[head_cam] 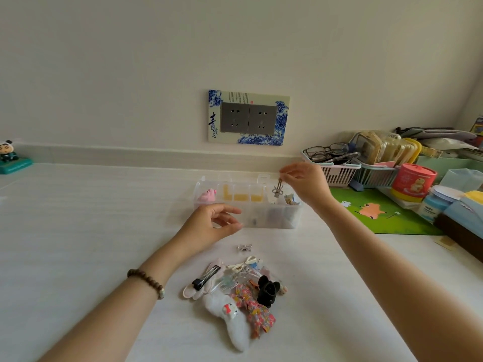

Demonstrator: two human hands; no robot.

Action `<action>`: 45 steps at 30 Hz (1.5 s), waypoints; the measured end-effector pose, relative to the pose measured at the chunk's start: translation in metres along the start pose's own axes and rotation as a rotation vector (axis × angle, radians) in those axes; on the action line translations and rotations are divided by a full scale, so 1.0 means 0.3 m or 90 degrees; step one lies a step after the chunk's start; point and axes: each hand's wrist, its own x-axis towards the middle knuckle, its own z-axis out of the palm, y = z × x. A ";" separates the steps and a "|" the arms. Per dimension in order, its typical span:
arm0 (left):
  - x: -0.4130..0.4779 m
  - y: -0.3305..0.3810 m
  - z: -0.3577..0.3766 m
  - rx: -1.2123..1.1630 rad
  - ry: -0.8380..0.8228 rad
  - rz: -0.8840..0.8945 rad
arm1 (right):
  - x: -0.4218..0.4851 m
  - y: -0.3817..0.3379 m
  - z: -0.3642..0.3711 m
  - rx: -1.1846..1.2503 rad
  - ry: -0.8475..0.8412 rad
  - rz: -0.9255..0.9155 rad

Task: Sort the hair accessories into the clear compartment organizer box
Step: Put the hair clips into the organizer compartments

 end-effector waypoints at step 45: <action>0.019 -0.042 -0.052 0.435 0.060 0.118 | -0.234 -0.126 0.024 -0.013 -0.394 -0.099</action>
